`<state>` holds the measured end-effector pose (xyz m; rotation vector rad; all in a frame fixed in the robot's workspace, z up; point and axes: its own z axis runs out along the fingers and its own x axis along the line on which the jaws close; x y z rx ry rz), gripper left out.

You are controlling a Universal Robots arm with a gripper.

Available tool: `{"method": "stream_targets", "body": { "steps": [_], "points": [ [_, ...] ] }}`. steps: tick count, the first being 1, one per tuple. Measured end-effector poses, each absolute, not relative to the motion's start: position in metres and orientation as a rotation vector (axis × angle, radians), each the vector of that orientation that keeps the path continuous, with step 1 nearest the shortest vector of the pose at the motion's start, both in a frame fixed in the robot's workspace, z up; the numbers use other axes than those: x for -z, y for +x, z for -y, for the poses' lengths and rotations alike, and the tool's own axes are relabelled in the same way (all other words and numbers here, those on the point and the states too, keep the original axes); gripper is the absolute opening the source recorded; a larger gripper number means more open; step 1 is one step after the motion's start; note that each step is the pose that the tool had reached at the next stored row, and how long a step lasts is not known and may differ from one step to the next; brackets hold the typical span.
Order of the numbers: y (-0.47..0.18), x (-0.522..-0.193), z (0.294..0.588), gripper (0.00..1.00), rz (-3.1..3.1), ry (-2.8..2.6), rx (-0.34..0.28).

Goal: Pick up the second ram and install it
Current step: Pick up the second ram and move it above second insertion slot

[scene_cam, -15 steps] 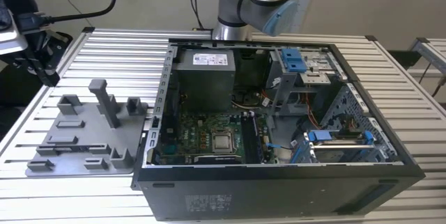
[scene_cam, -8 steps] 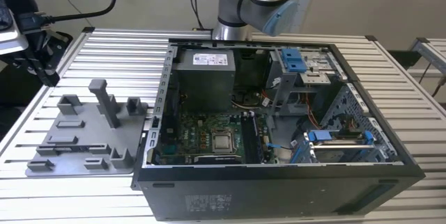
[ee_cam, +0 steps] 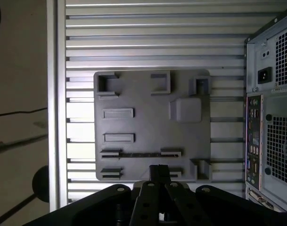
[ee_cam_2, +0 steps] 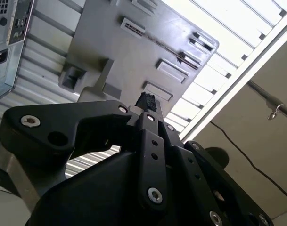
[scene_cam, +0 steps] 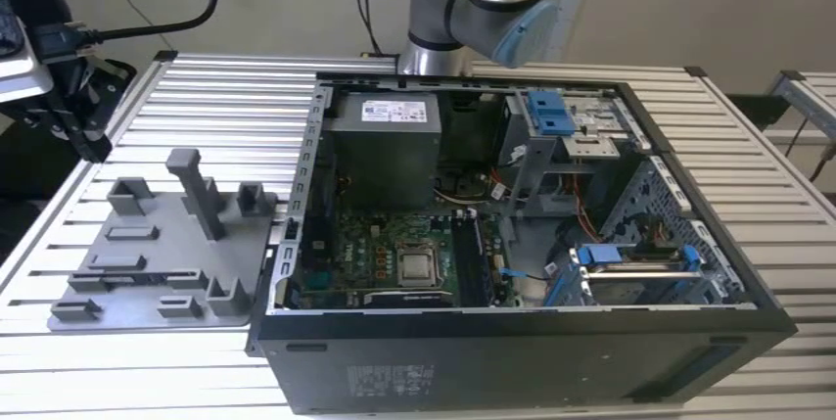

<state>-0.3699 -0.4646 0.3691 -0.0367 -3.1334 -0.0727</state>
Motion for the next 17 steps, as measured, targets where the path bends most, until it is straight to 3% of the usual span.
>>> {"method": "stream_targets", "body": {
  "steps": [17],
  "points": [
    [-0.3699,-0.3689,0.4647,0.11,3.124,0.195,0.071]
  ]
}}
